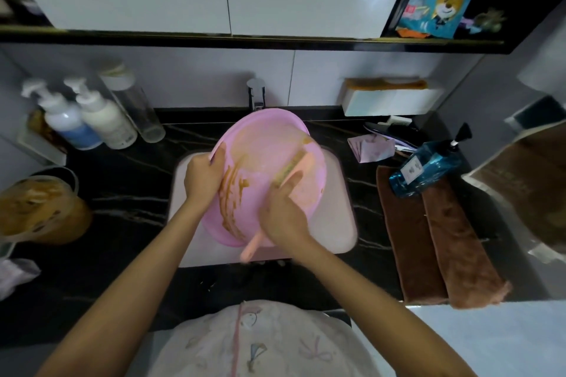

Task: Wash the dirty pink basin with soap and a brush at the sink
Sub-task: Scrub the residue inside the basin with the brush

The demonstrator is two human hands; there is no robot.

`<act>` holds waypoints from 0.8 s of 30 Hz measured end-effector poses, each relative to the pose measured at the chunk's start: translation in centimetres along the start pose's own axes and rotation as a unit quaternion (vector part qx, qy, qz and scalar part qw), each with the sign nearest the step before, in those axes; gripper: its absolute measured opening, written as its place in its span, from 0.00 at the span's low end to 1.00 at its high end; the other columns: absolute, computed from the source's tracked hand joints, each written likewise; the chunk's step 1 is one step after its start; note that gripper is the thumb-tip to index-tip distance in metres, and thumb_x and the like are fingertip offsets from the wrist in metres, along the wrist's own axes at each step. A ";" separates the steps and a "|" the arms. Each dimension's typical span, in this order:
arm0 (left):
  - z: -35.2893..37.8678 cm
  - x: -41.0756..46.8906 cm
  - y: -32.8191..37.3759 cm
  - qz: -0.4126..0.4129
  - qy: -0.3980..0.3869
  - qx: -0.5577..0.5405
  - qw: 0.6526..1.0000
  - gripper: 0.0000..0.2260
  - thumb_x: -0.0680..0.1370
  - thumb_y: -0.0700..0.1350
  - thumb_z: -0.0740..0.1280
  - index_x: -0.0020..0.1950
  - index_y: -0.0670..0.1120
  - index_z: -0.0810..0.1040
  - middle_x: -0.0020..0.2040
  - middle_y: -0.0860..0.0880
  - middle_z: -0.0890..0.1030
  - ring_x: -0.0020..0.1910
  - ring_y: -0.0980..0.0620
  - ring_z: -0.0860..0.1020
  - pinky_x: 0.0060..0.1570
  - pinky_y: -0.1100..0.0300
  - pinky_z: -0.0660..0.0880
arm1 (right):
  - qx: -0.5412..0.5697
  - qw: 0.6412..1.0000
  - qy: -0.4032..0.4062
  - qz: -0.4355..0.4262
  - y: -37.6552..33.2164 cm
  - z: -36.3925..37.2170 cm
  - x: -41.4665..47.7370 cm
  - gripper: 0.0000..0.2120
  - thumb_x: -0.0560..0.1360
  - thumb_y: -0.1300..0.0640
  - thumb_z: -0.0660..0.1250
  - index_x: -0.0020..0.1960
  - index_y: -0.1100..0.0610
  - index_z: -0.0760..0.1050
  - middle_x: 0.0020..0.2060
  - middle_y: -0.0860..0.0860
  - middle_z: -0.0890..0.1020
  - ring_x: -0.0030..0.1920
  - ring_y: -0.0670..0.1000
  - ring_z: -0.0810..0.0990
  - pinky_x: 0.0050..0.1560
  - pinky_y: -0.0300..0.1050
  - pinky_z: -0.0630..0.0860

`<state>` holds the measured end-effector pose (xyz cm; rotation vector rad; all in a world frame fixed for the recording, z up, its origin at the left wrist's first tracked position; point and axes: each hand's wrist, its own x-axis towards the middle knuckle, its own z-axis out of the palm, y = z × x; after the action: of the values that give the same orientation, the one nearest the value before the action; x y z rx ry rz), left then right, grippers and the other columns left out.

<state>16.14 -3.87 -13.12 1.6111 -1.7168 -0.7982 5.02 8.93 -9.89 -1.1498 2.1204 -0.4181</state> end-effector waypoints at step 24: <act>0.4 -1.2 0.1 0.046 0.038 0.017 0.998 0.22 0.78 0.55 0.55 0.26 0.49 0.61 0.24 0.50 0.65 0.26 0.47 0.66 0.29 0.58 0.59 | 0.067 0.993 -0.078 0.055 -0.4 -1.3 -2.2 0.43 0.78 0.58 0.57 0.69 0.67 0.23 0.53 0.60 0.78 0.47 0.58 0.78 0.52 0.48 0.75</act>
<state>15.83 -2.63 -13.37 1.5521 -1.7453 -0.6586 5.21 10.45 -7.79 -0.9533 1.9767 -0.4002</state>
